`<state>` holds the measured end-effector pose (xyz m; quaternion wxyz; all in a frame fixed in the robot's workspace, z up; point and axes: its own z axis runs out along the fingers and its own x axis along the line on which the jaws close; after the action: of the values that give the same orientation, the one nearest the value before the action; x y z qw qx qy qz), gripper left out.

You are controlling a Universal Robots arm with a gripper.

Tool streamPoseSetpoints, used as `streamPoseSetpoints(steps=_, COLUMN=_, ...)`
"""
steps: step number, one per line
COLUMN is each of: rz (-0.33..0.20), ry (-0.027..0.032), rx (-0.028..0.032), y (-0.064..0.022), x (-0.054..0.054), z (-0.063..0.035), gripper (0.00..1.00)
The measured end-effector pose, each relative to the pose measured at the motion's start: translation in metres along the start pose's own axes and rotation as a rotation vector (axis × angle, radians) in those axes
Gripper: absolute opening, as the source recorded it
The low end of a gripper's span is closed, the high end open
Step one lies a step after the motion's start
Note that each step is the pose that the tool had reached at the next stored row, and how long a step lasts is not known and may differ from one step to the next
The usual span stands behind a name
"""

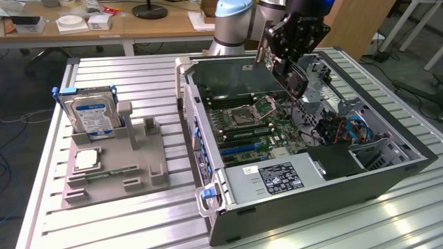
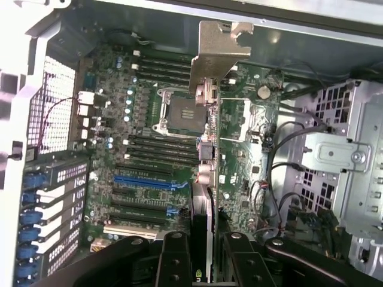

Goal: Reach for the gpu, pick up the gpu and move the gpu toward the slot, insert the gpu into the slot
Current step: 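Insert the gpu into the slot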

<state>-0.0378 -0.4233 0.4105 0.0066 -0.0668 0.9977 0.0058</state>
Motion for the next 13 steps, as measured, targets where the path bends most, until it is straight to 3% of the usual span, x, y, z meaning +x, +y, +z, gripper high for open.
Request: streamPoseSetpoints(steps=13, rz=-0.156, ry=0.0017, rx=-0.0022, y=-0.0001, x=0.0, z=0.0, gripper=0.27)
